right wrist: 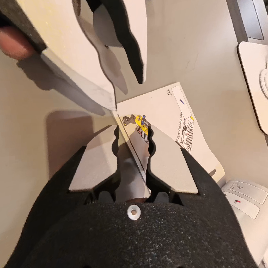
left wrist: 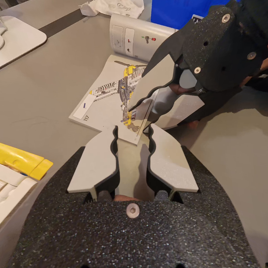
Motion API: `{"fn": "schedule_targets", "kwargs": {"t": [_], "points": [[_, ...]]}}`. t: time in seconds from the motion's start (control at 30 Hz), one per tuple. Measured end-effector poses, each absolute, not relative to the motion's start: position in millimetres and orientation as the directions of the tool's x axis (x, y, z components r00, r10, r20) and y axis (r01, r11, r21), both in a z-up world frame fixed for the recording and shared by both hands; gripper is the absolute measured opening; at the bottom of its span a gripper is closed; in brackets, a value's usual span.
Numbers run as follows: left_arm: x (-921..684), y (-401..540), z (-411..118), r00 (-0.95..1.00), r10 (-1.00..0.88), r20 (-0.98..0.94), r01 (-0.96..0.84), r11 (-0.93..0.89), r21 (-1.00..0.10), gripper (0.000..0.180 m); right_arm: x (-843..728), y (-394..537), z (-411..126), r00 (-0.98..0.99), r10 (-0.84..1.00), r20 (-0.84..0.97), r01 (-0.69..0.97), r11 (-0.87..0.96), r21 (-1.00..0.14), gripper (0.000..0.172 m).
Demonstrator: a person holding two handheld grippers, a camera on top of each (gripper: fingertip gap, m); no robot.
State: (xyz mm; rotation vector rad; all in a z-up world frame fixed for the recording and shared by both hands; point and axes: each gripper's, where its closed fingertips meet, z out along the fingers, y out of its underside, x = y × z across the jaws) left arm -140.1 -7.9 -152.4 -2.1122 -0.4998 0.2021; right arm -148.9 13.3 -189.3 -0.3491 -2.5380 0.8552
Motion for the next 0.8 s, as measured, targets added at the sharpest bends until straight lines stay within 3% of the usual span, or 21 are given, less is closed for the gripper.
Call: {"fn": "schedule_targets", "kwargs": {"t": [0.2, 0.33, 0.5, 0.8], "points": [[-137, -6, -159, 0.909, 0.414, 0.044, 0.271, -0.509, -0.817, 0.041, -158, 37, -181, -0.848, 0.452, 0.276, 0.194, 0.75, -0.632, 0.048], [-134, -3, -165, 0.914, 0.404, 0.033, 0.262, -0.528, -0.807, 0.041, -177, 80, -160, -0.757, 0.565, 0.327, 0.266, 0.724, -0.636, 0.043], [-132, 1, -171, 0.917, 0.397, 0.042, 0.269, -0.536, -0.8, 0.041, -172, 88, -147, -0.78, 0.591, 0.204, 0.297, 0.637, -0.712, 0.042], [-132, 2, -175, 0.917, 0.396, 0.038, 0.267, -0.54, -0.799, 0.041, -197, 142, -162, -0.639, 0.7, 0.319, 0.415, 0.663, -0.623, 0.038]]}}
